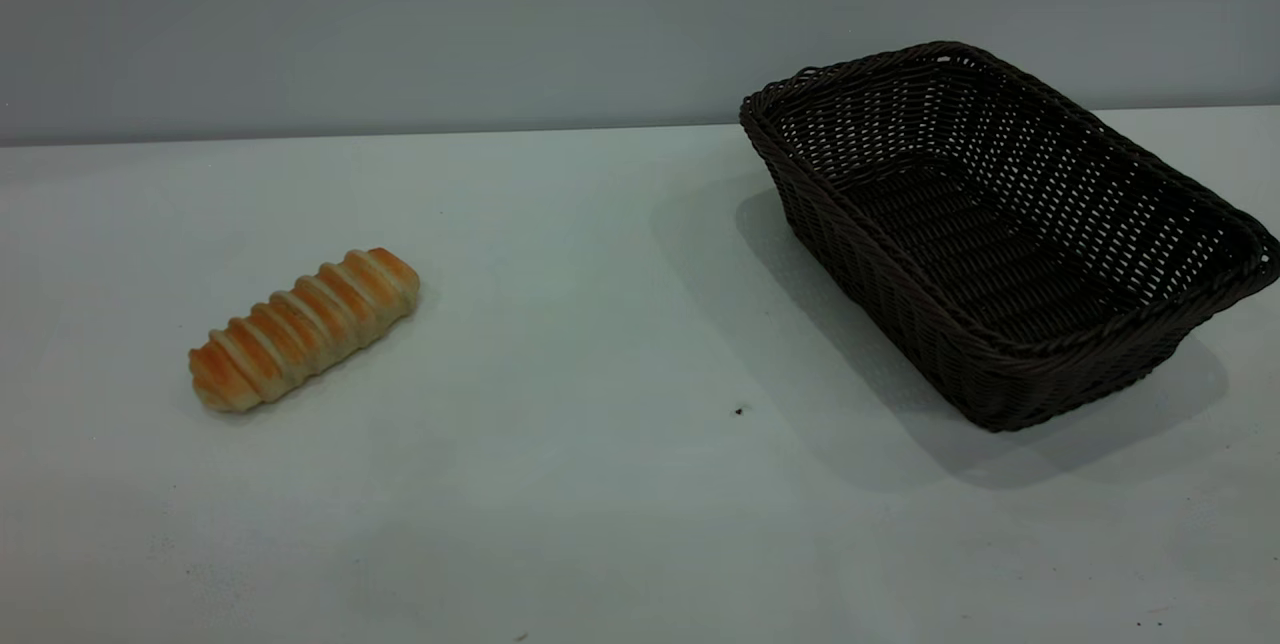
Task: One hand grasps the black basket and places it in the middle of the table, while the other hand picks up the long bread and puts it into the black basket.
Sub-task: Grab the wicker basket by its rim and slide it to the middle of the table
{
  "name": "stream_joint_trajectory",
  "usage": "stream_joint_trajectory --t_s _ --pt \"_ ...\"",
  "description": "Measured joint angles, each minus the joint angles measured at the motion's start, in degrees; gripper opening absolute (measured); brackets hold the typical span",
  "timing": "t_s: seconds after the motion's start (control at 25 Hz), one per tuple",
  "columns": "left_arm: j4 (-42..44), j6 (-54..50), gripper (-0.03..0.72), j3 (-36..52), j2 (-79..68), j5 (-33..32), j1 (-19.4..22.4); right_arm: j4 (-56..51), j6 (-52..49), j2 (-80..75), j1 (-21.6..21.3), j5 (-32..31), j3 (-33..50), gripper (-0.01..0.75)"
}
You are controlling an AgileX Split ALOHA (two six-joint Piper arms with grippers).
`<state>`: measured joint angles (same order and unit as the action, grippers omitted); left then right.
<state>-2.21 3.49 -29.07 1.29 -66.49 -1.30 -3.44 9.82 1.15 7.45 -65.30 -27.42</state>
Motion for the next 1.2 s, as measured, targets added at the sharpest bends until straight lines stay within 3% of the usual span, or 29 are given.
stream_joint_trajectory --t_s 1.2 --pt "-0.12 0.0 0.591 0.84 0.0 1.16 0.0 0.0 0.0 0.0 0.0 0.0 0.0 0.438"
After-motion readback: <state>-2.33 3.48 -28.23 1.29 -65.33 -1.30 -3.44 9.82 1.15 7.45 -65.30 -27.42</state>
